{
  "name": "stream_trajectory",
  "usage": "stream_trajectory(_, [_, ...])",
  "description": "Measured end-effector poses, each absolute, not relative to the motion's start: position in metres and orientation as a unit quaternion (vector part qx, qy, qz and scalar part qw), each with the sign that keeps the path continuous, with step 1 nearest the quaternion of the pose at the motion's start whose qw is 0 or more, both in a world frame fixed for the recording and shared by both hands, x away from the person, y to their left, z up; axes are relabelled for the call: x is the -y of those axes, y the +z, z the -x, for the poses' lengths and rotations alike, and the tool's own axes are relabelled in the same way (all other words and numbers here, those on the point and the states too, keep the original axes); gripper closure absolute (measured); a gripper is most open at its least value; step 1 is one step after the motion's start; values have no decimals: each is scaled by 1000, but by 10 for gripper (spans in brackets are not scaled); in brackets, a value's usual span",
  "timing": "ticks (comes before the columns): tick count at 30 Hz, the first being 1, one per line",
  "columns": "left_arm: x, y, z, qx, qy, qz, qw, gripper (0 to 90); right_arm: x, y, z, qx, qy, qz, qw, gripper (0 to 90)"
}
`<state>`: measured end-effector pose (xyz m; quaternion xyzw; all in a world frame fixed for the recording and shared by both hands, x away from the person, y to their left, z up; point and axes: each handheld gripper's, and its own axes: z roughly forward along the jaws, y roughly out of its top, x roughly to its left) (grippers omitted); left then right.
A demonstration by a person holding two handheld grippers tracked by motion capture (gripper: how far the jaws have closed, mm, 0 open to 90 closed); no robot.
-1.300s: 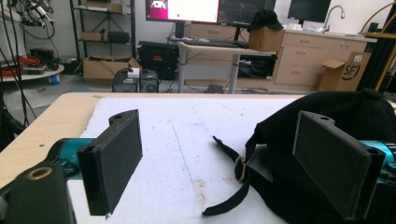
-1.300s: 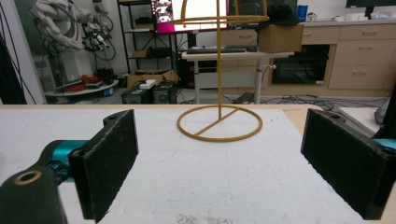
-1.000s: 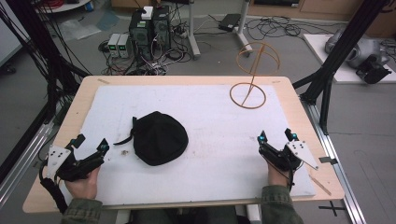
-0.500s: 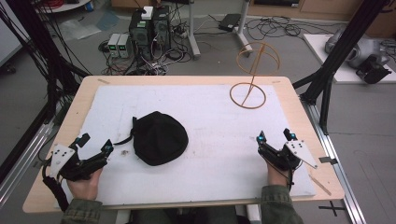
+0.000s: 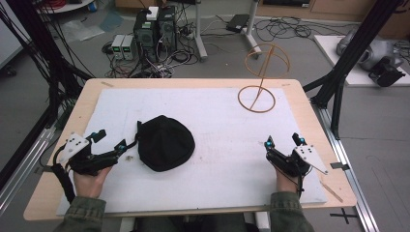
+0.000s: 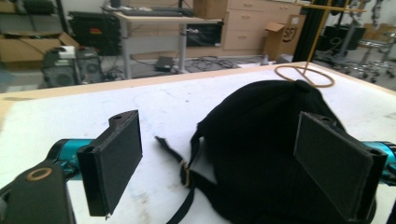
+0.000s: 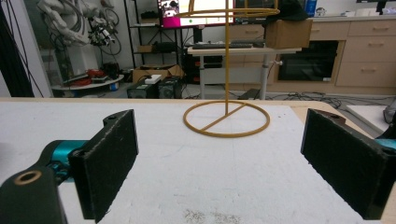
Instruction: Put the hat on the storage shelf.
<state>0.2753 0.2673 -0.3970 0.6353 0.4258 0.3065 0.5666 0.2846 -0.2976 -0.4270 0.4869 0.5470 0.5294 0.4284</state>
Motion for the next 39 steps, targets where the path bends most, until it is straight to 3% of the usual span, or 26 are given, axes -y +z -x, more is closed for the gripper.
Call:
stream_trajectory(15, [-235, -394, -304, -415, 276, -676, 543, 158, 300, -426, -285, -542, 530, -488, 433, 102])
stream_trajectory(39, [-186, -411, -313, -387, 235, -727, 516, 165, 300, -426, -286, -540, 531, -491, 431, 101])
